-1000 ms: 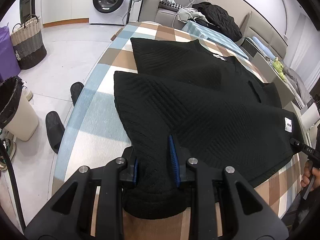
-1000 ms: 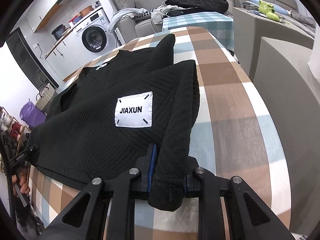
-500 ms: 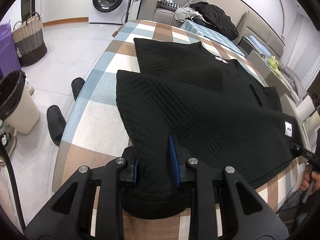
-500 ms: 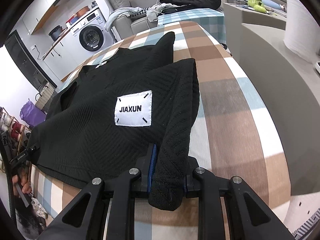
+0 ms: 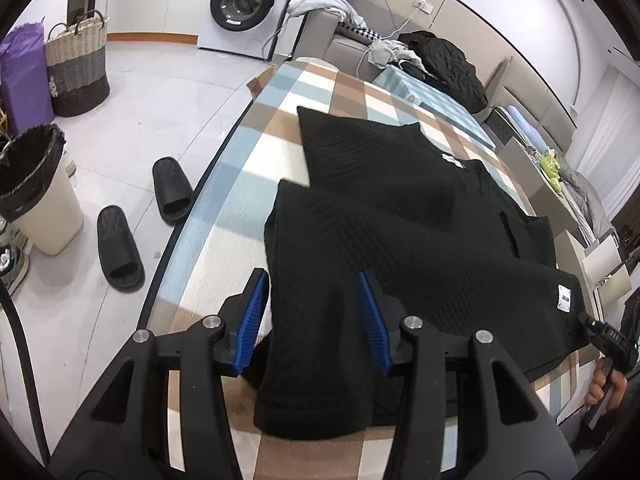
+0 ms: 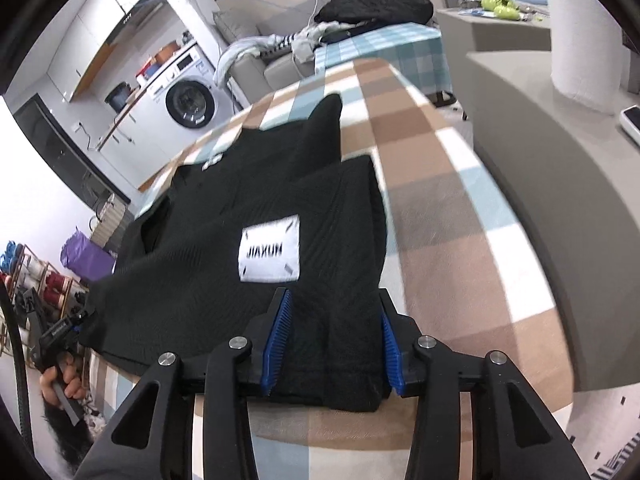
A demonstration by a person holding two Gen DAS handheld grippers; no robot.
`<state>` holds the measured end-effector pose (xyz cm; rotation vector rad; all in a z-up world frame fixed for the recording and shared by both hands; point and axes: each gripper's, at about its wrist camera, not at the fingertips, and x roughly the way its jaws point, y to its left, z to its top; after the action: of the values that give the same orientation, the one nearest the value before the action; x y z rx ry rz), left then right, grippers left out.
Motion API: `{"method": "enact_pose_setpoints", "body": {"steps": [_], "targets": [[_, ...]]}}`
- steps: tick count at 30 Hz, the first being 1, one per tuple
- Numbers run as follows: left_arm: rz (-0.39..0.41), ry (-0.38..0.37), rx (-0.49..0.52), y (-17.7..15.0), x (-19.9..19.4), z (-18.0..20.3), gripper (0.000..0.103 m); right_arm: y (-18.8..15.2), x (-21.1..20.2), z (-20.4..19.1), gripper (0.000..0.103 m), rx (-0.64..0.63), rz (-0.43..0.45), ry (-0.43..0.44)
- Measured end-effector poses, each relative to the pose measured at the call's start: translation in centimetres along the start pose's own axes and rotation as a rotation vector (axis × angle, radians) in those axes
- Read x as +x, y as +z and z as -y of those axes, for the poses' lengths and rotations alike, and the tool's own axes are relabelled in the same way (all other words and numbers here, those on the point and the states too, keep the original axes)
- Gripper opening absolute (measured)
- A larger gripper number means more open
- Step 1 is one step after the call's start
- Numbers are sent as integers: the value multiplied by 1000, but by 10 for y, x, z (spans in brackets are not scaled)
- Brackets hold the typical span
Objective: Fold small clothes
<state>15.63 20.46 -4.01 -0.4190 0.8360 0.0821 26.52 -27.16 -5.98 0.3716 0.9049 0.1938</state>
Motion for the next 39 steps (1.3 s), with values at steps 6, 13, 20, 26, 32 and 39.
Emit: {"method": "enact_pose_setpoints", "body": {"steps": [6, 13, 20, 26, 32, 39], "targets": [[-7, 22, -9, 9, 6, 3, 21, 11, -3, 4, 43, -11, 35, 6], [47, 38, 12, 12, 4, 9, 4, 23, 15, -2, 9, -89, 57, -75], [152, 9, 30, 40, -15, 22, 4, 50, -21, -25, 5, -149, 252, -33], [124, 10, -17, 74, 20, 12, 4, 75, 16, -23, 5, -82, 223, -74], [-5, 57, -50, 71, 55, 2, 14, 70, 57, -1, 25, 11, 70, -159], [43, 74, -123, 43, 22, -15, 46, 33, 3, 21, 42, 142, 100, -59]]}}
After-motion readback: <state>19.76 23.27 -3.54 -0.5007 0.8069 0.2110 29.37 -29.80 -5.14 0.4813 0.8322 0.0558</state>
